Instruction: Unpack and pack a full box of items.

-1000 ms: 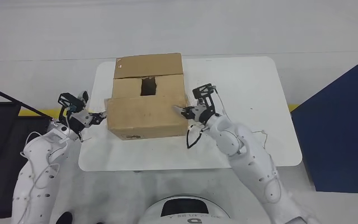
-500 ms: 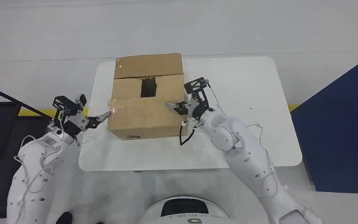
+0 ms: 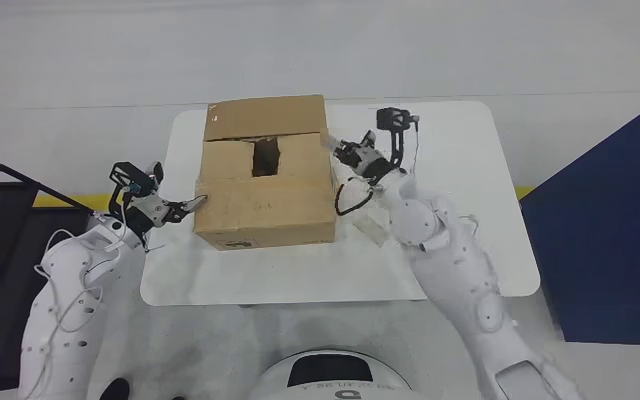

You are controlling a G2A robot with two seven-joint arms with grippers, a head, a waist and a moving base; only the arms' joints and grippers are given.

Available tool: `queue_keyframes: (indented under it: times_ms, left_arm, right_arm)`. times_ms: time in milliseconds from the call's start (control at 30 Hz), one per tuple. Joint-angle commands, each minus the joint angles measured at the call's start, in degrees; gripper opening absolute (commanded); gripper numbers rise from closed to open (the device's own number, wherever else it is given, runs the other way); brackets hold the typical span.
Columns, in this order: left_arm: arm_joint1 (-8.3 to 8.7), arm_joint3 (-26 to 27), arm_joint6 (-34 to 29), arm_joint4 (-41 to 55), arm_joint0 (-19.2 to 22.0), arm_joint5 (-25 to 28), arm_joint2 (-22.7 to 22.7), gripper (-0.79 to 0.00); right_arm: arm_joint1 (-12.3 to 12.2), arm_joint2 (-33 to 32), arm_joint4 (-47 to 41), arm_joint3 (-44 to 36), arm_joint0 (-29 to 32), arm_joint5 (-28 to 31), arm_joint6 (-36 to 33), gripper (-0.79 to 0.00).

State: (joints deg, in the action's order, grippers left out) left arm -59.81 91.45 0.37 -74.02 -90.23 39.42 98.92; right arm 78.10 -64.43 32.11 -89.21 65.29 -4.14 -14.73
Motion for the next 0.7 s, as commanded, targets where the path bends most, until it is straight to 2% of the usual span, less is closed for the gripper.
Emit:
queue_keyframes:
  times_ms: [0,200,300,467,667]
  left_arm:
    - [0.05,0.3,0.0,0.0,-0.2,0.0,0.1,0.000]
    - [0.14,0.3,0.5,0.6,-0.8,-0.4,0.3,0.000]
    - [0.16,0.1,0.8,1.1,-1.1,-0.7,0.5,0.000]
    - [0.22,-0.2,1.1,1.5,-1.3,-1.2,0.7,0.000]
    - [0.29,-0.1,1.4,1.9,-1.6,-1.6,0.9,0.000]
  right_arm:
    - [0.9,1.1,-4.8,7.0,-5.5,-1.6,1.5,0.000]
    - [4.2,7.8,-7.4,23.1,-17.6,-5.5,5.1,0.000]
    - [5.9,10.8,-8.4,30.0,-21.9,-4.8,5.8,0.000]
    - [8.0,14.4,-10.0,37.1,-26.5,0.5,3.7,0.000]
    - [9.4,13.5,-16.7,45.3,-29.4,9.5,1.9,0.000]
